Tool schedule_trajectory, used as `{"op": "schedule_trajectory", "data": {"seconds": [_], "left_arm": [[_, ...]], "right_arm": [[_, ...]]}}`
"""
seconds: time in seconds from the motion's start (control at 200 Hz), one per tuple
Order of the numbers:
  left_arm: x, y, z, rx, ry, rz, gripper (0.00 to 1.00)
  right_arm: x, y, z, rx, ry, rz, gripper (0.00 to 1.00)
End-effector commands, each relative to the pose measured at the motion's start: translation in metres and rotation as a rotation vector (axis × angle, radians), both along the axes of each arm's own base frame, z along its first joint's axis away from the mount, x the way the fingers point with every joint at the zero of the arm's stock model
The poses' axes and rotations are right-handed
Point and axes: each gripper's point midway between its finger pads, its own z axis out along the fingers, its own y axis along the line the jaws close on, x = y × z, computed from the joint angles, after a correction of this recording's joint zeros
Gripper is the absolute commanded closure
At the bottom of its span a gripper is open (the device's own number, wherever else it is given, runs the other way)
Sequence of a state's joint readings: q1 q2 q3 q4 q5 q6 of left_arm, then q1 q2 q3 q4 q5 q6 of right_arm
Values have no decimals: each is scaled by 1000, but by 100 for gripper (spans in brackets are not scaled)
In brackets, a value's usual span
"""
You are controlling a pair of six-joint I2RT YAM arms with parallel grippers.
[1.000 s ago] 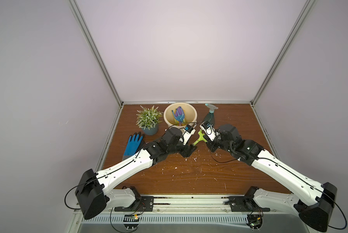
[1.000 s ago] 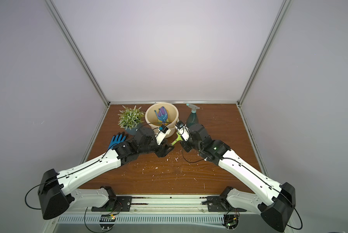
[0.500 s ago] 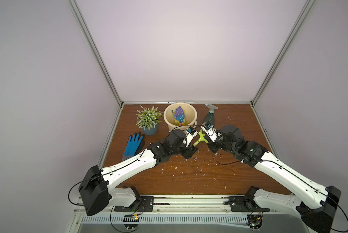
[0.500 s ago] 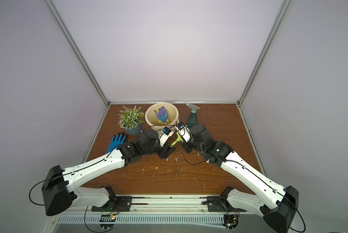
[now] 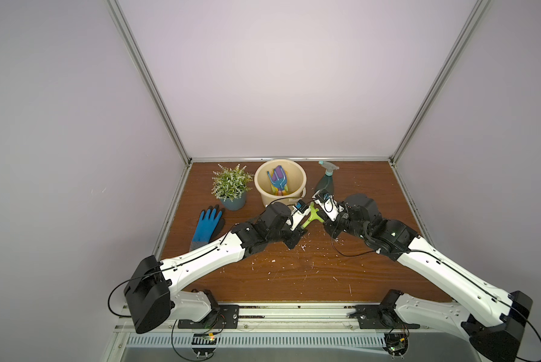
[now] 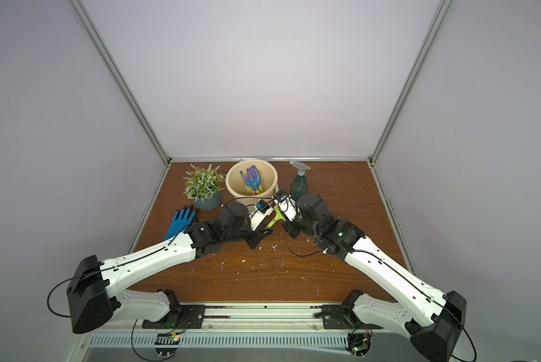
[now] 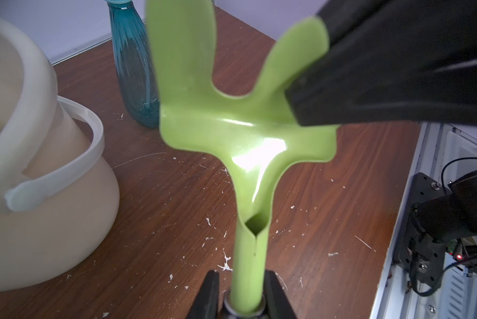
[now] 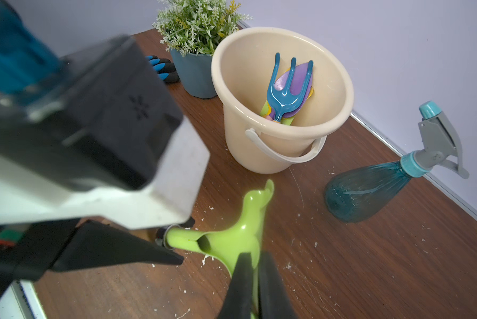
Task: Organize the gardening tools
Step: Pick up the gardening tool from the center of the board, then place the gardening tool in the container.
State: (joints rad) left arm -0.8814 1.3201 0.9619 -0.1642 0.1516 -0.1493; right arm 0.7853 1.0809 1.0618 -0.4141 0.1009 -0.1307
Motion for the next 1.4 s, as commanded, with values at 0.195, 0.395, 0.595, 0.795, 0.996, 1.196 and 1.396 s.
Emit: {"op": "schedule_trajectory", "data": {"seconds": [0.195, 0.395, 0.595, 0.795, 0.996, 1.196, 1.396], "left_arm": [[15, 6, 10, -35, -34, 96, 100], [35, 19, 23, -36, -86, 230, 100], [61, 28, 57, -106, -156, 339, 100], [94, 40, 92, -155, -206, 439, 100], [132, 51, 134, -189, -286, 555, 100], [178, 62, 146, -205, -328, 662, 100], [217, 62, 145, -217, -387, 718, 100]], "right_arm": [[21, -19, 32, 138, -69, -186, 53], [26, -40, 48, 283, -62, -231, 39], [31, -66, 43, 341, -57, -330, 33], [28, -69, 21, 391, 0, -344, 33], [23, -65, 6, 446, 38, -334, 33], [19, -59, -6, 495, 76, -315, 34], [12, -61, -14, 524, 92, -309, 34]]}}
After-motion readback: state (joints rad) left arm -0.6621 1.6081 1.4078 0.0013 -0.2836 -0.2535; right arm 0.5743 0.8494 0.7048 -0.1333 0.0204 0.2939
